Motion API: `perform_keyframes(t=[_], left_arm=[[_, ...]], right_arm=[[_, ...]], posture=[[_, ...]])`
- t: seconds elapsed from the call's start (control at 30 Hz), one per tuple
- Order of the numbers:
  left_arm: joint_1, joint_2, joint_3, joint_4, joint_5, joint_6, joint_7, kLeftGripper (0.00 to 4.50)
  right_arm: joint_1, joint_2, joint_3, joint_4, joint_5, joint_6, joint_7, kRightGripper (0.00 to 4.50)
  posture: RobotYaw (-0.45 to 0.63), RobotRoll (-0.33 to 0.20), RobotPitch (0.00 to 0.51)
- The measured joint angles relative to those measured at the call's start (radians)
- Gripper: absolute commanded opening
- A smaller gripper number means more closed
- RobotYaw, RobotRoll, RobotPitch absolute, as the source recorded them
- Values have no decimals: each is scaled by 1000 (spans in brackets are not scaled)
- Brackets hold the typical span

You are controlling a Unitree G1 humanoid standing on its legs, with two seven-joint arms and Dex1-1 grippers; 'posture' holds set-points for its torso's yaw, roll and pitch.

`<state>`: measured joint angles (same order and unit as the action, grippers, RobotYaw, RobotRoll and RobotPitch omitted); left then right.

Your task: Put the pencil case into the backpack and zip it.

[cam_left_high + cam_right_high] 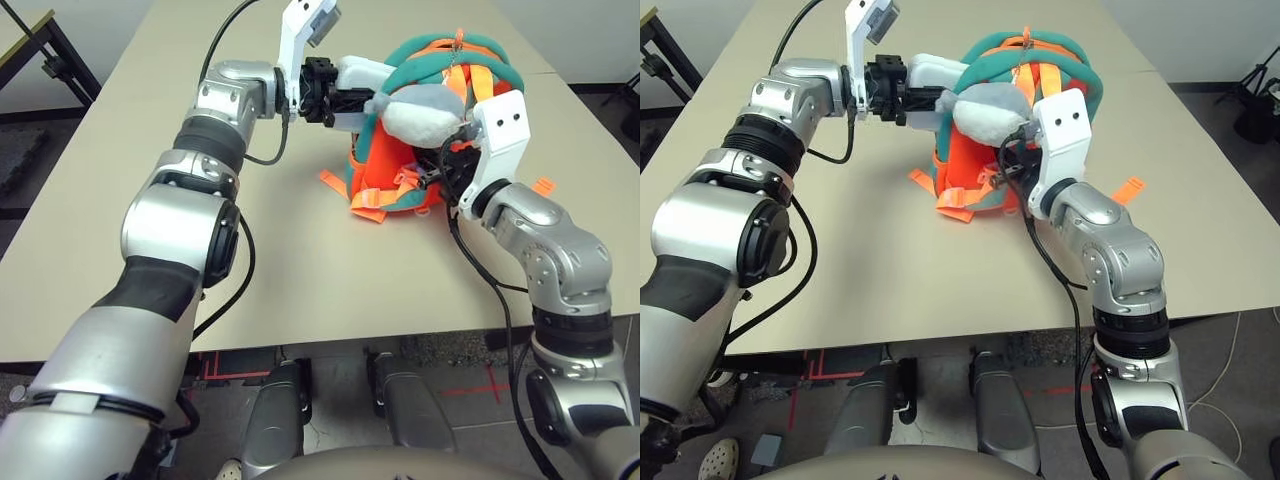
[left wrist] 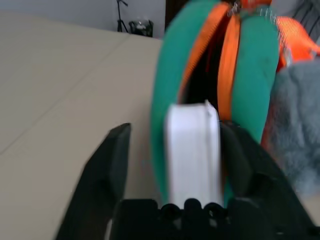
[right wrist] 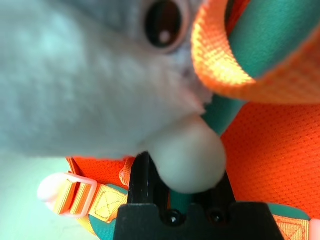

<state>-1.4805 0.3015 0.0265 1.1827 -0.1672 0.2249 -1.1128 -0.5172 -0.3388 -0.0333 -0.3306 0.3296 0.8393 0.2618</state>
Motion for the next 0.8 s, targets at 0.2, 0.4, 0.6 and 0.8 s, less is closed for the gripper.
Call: perform_keyframes(t=[0.2, 0.4, 0.6, 0.8], left_arm=[[0, 65, 46, -126, -42, 92, -25, 4500], [79, 127, 60, -366, -84, 236, -39, 4500], [238, 159, 50, -580, -119, 398, -33, 4500], [325, 160, 55, -749, -185, 519, 16, 3165]], right_arm=[[-1, -2, 1, 4, -1, -6, 8, 194], [-2, -3, 3, 10, -1, -9, 14, 194], [-2, -4, 4, 17, -2, -15, 17, 194], [-2, -5, 10, 19, -3, -19, 20, 194]], posture=[[-140, 0, 188], [-134, 0, 184], [-136, 0, 179], [-138, 0, 176]])
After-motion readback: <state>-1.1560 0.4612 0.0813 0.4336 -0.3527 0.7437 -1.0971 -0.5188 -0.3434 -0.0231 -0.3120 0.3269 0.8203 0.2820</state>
